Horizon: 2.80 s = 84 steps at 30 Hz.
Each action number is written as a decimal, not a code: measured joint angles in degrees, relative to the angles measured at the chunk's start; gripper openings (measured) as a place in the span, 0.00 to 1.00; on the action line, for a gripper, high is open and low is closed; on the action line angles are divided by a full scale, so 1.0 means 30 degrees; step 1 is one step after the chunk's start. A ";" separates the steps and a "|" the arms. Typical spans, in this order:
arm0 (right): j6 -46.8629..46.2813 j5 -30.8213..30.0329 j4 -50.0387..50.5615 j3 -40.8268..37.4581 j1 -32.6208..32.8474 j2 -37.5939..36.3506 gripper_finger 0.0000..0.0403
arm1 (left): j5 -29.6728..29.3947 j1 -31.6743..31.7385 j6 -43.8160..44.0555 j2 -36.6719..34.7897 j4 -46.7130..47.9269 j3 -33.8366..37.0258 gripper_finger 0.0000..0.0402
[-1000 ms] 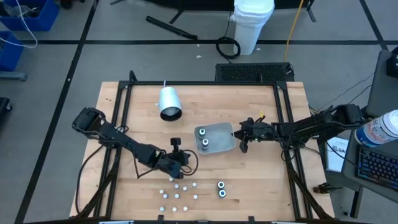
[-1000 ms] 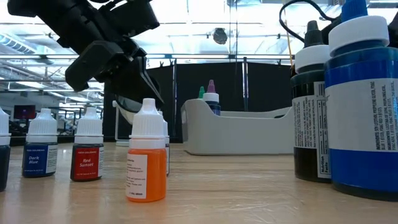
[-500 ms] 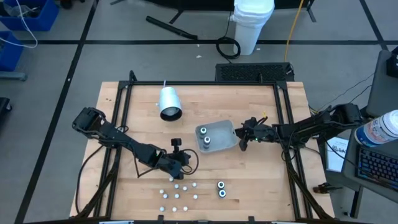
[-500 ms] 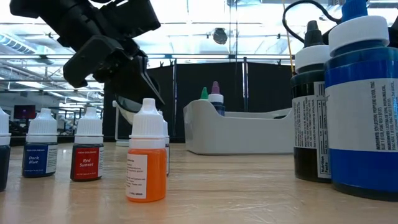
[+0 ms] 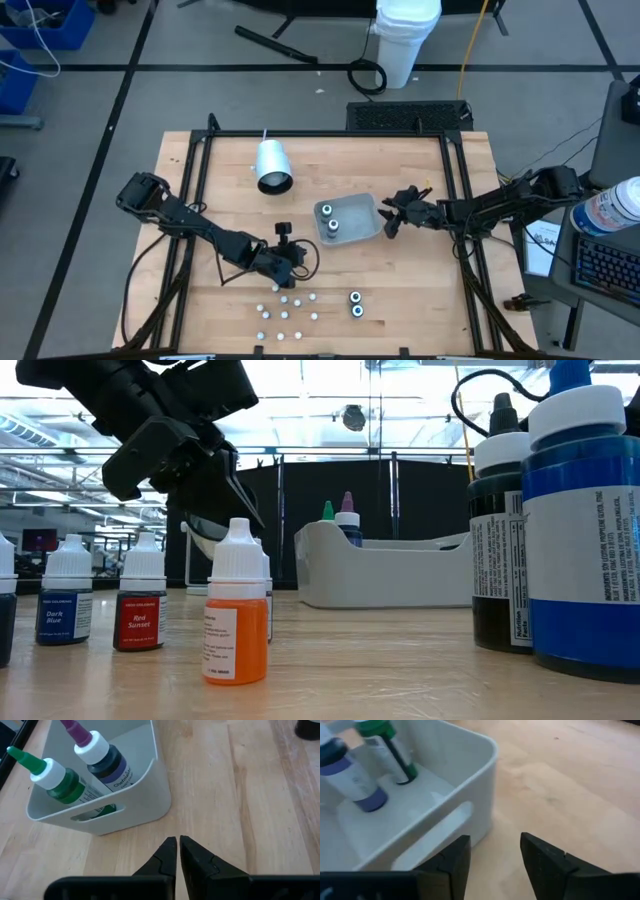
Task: Pick & Place food coloring
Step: Adjust the white bin, then put the large blue food coloring bottle into the white bin
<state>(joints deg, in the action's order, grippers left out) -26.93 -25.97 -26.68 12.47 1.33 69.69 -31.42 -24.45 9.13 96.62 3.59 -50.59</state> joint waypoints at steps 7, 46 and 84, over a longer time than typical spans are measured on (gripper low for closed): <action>0.0211 -0.2548 -0.0124 0.0022 0.1186 -0.0022 0.39 | 0.0030 0.0000 0.0007 0.0000 0.0000 0.0007 0.02; -0.3024 -0.4436 -0.0925 0.0058 0.7224 0.0800 0.20 | -0.0534 -0.0124 0.0057 0.0007 0.0292 0.0007 0.06; -0.2371 0.2465 -0.0501 0.0058 0.7418 0.0234 0.19 | -0.1230 -0.0672 0.0058 0.0007 0.1342 0.0007 0.01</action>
<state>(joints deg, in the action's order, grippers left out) -34.04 -18.57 -28.18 12.64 23.59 70.39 -35.11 -26.46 9.30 96.64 7.62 -50.57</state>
